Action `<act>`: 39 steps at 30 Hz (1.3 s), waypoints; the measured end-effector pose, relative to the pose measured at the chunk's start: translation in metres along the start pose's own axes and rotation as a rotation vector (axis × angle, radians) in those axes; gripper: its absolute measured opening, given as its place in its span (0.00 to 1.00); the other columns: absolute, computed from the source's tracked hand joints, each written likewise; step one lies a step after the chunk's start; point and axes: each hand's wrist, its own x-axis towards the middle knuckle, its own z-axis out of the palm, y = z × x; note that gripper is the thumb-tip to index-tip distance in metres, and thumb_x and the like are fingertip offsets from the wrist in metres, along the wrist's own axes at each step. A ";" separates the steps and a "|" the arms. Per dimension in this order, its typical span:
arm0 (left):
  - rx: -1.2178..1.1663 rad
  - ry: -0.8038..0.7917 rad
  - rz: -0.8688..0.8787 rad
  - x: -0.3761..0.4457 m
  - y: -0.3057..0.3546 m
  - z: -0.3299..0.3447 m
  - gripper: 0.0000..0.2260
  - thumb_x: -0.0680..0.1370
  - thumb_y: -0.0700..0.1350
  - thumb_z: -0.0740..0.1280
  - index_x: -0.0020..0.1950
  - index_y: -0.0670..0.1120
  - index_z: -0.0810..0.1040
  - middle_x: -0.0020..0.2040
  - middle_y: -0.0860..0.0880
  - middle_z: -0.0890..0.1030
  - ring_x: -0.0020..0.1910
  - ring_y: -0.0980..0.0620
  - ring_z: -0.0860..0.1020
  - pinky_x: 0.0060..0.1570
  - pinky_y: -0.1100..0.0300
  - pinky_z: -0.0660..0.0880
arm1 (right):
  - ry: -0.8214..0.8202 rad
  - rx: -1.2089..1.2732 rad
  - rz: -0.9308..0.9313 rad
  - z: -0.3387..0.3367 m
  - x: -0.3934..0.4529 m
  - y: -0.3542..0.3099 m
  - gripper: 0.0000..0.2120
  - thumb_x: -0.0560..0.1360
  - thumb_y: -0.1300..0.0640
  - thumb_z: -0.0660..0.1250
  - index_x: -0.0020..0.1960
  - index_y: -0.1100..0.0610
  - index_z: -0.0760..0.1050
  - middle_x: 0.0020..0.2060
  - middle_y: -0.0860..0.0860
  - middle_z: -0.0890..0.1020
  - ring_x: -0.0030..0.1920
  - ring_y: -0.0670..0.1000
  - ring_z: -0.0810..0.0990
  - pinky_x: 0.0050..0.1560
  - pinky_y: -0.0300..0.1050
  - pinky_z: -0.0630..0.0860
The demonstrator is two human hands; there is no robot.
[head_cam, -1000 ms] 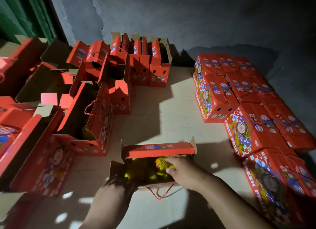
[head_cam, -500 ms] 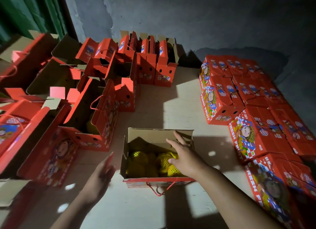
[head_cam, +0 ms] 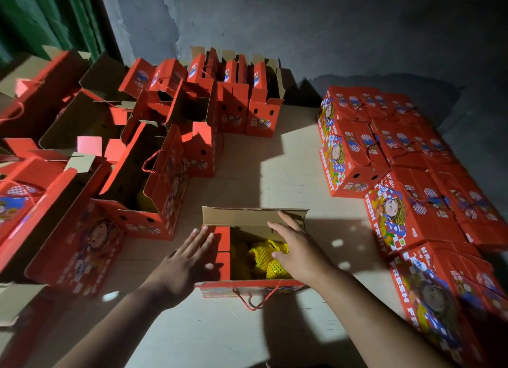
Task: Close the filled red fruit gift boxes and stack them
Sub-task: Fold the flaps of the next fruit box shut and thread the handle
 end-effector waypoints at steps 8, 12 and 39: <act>0.145 -0.060 0.045 0.005 0.002 -0.009 0.35 0.81 0.71 0.39 0.82 0.58 0.30 0.81 0.58 0.27 0.80 0.55 0.28 0.83 0.42 0.47 | 0.290 0.110 -0.111 0.001 -0.009 0.009 0.23 0.76 0.67 0.72 0.69 0.50 0.80 0.70 0.43 0.77 0.69 0.45 0.77 0.71 0.48 0.75; 0.187 -0.065 0.048 0.007 0.003 -0.009 0.37 0.78 0.73 0.32 0.82 0.56 0.29 0.81 0.56 0.26 0.80 0.54 0.26 0.83 0.43 0.45 | 0.572 0.108 -0.104 -0.013 -0.025 0.024 0.18 0.77 0.65 0.71 0.62 0.48 0.81 0.58 0.39 0.80 0.60 0.43 0.81 0.63 0.42 0.77; 0.110 0.071 0.095 0.021 -0.013 0.012 0.35 0.84 0.70 0.43 0.84 0.55 0.35 0.84 0.57 0.33 0.83 0.55 0.34 0.83 0.44 0.53 | -0.078 0.287 0.156 0.000 -0.045 0.089 0.27 0.85 0.53 0.65 0.79 0.34 0.62 0.78 0.43 0.69 0.78 0.38 0.64 0.77 0.35 0.60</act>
